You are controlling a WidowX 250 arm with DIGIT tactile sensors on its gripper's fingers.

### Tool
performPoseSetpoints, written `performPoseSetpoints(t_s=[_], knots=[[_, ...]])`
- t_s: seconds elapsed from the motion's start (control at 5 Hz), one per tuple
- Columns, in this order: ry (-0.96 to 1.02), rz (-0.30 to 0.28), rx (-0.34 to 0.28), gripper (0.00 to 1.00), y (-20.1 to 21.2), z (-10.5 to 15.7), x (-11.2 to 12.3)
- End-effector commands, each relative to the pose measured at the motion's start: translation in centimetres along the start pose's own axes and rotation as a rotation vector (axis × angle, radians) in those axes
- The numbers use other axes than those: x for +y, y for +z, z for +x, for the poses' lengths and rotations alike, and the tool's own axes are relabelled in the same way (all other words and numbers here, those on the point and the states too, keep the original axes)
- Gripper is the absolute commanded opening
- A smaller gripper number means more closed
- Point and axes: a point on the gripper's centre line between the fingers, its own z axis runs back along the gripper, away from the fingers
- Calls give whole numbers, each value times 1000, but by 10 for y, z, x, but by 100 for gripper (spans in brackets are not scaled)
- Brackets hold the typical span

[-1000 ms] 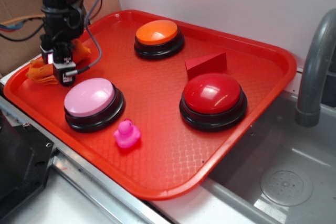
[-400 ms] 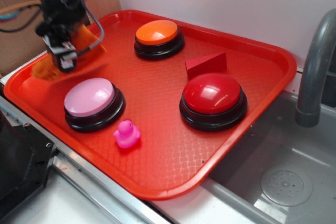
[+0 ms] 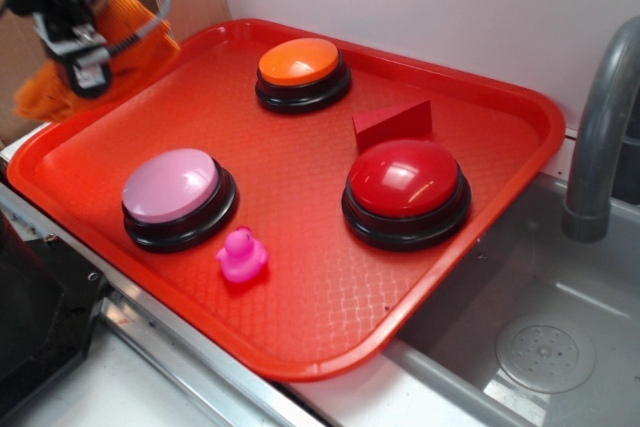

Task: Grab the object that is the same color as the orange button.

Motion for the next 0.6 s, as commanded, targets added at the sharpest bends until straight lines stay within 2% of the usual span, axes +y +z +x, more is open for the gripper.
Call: performPoseSetpoints(t_s=[0.0,0.2,0.4], knots=[[63,-26,-111,0,66,-10,-15],[87,19,-116,0,80,-4,-11],[49,36,-104,0,84,3,-5]])
